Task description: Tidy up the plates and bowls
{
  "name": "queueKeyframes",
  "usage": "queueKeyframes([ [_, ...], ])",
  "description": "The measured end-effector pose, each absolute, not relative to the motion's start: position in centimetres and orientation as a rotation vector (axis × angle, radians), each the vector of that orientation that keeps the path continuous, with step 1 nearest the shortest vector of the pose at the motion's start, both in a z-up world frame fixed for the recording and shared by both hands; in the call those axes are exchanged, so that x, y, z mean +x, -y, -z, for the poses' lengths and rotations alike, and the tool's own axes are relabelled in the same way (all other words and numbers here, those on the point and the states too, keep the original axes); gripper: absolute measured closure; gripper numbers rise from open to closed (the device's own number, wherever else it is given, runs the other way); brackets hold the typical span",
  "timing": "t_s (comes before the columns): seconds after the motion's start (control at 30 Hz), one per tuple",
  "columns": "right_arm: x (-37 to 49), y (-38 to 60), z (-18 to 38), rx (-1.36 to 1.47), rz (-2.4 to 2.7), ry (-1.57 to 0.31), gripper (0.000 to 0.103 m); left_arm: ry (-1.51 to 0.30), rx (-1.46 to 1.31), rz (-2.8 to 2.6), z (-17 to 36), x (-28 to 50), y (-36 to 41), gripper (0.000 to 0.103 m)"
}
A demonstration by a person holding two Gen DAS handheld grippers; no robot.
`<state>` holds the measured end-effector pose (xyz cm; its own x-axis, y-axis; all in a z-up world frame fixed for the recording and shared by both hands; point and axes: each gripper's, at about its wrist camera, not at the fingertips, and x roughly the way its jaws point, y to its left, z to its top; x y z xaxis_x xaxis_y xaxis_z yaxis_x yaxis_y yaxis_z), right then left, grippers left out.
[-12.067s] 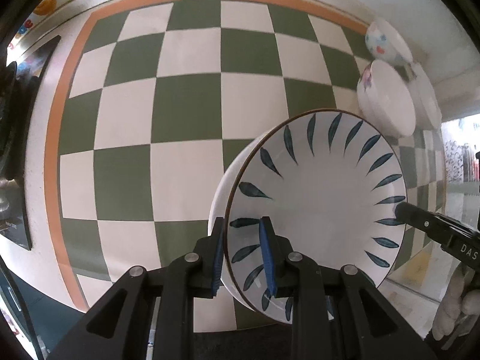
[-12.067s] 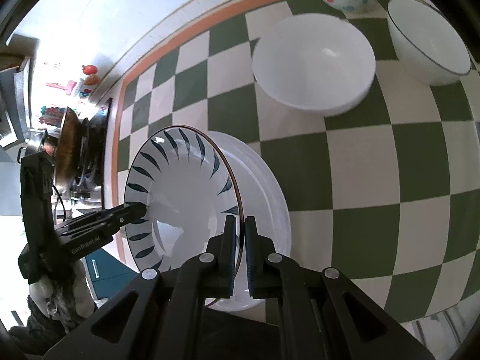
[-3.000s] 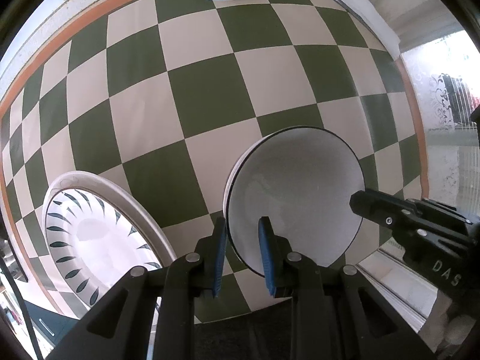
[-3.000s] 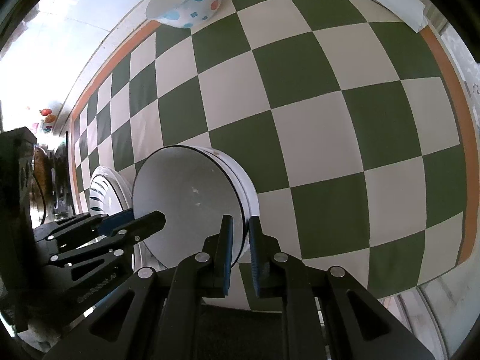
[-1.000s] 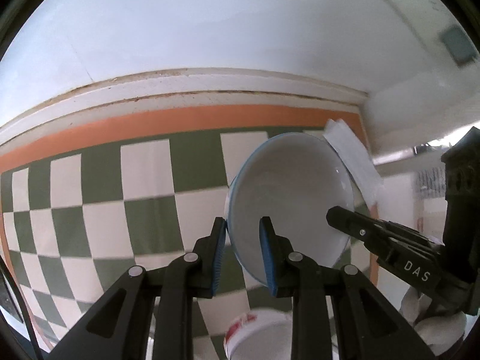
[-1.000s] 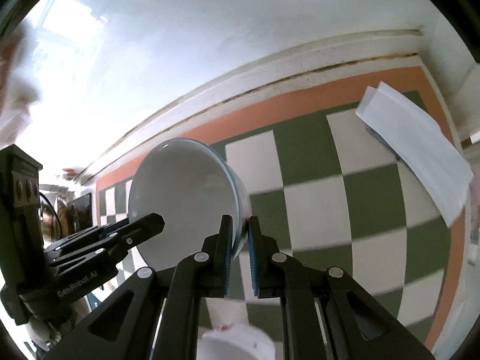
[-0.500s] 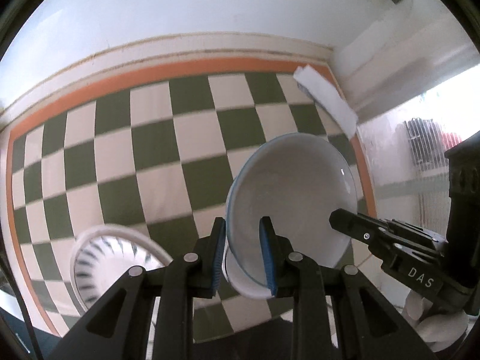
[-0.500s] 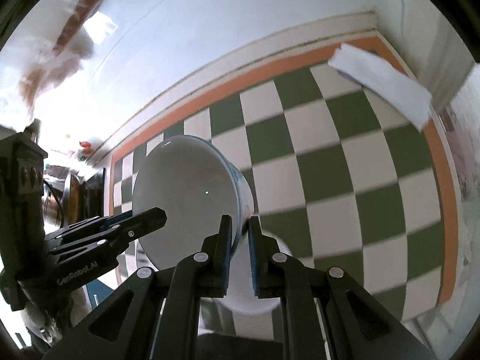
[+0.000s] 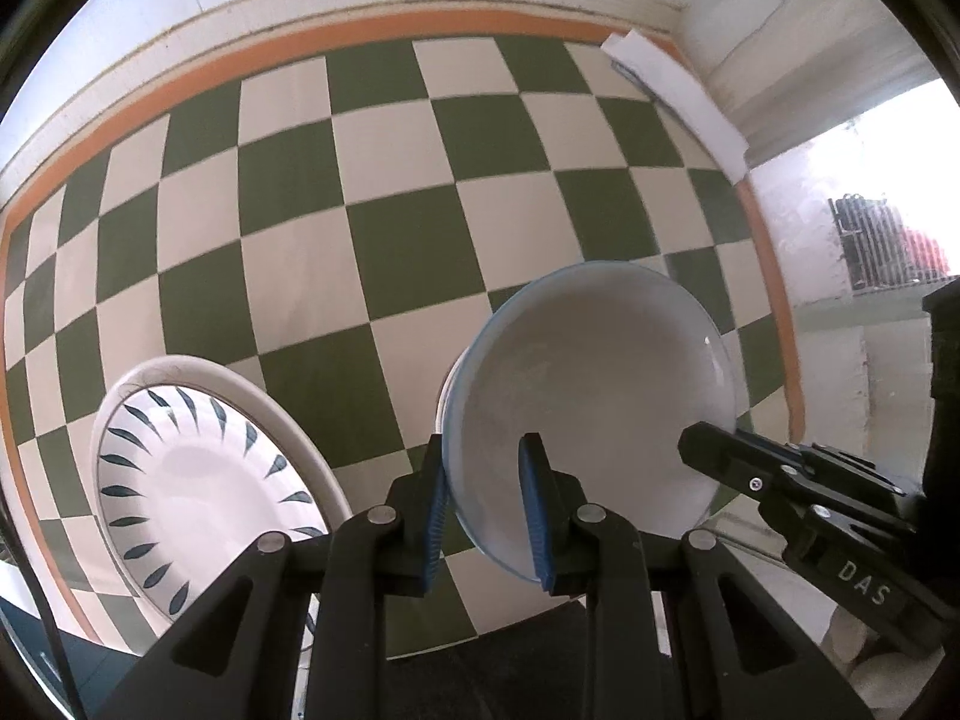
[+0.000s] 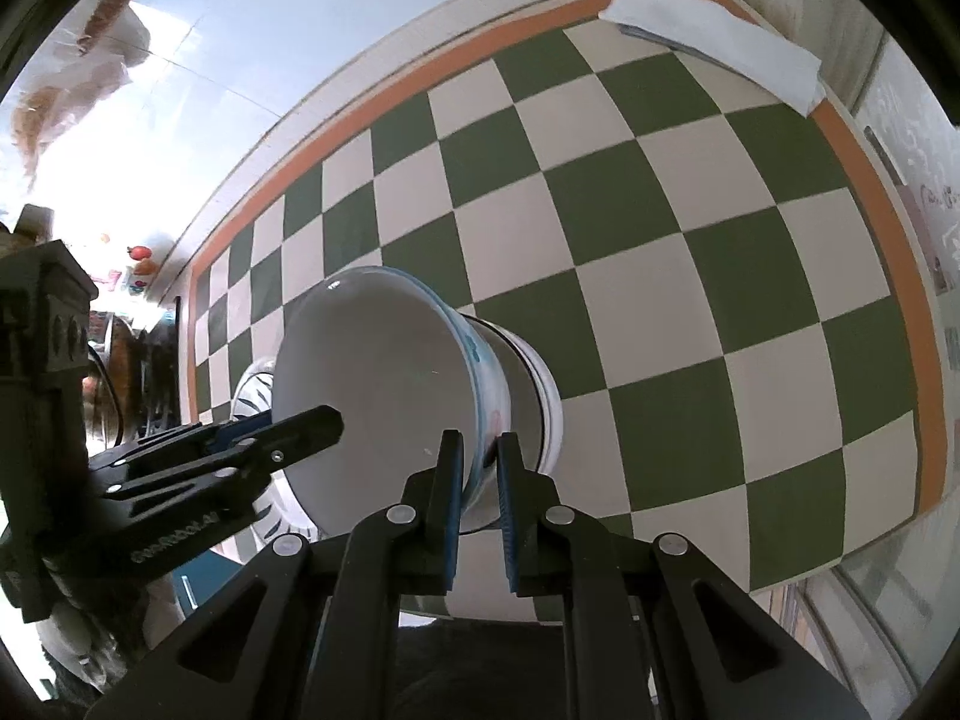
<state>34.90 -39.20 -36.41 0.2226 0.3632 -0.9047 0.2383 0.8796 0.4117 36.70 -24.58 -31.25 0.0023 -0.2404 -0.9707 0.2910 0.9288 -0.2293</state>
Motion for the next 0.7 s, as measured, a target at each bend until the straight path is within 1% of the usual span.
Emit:
queueKeyframes([
  [0.3, 35.1, 39.2, 38.3, 0.531, -0.091, -1.4, 0.09, -1.52, 0.065, 0.376, 32.5, 36.6, 25.2, 0.083],
  [0.7, 35.5, 39.1, 38.6, 0.531, -0.079, -1.412, 0.09, -1.518, 0.088, 0.361, 32.8, 36.5, 25.4, 0.083],
])
